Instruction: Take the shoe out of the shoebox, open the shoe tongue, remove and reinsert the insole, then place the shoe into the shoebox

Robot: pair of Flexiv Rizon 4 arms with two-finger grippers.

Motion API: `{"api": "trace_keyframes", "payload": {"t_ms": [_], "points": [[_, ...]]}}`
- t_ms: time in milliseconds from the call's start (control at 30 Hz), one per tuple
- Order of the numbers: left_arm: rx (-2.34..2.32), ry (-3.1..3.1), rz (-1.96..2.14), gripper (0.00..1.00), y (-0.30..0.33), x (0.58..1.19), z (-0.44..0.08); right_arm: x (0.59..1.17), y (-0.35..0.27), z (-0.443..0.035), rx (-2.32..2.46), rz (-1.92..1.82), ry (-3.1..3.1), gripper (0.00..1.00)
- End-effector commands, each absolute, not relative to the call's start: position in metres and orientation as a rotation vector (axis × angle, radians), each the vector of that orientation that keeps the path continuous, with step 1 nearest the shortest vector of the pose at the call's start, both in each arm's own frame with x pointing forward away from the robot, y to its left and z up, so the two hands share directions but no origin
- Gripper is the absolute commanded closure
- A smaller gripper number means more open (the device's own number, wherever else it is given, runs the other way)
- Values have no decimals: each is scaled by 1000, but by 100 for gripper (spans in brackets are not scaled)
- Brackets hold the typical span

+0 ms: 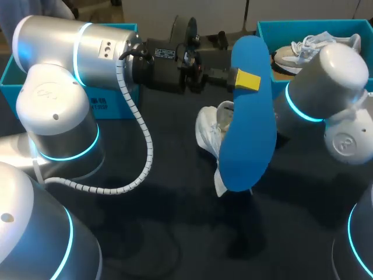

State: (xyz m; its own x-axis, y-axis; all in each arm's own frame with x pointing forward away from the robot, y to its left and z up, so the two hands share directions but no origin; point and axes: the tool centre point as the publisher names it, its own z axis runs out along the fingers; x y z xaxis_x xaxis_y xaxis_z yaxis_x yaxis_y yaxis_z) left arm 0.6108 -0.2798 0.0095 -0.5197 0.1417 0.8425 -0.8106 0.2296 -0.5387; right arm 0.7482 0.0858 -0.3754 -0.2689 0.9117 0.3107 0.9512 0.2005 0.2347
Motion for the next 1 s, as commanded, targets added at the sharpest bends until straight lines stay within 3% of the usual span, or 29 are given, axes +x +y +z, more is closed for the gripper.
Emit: {"api": "trace_keyframes", "payload": {"t_ms": [33, 1000], "points": [[634, -1658, 1424, 100, -280, 610, 8, 741, 95, -372, -2106, -513, -2317, 100], [634, -1658, 1424, 100, -280, 610, 8, 743, 107, -403, -2092, -392, -2314, 100]]}}
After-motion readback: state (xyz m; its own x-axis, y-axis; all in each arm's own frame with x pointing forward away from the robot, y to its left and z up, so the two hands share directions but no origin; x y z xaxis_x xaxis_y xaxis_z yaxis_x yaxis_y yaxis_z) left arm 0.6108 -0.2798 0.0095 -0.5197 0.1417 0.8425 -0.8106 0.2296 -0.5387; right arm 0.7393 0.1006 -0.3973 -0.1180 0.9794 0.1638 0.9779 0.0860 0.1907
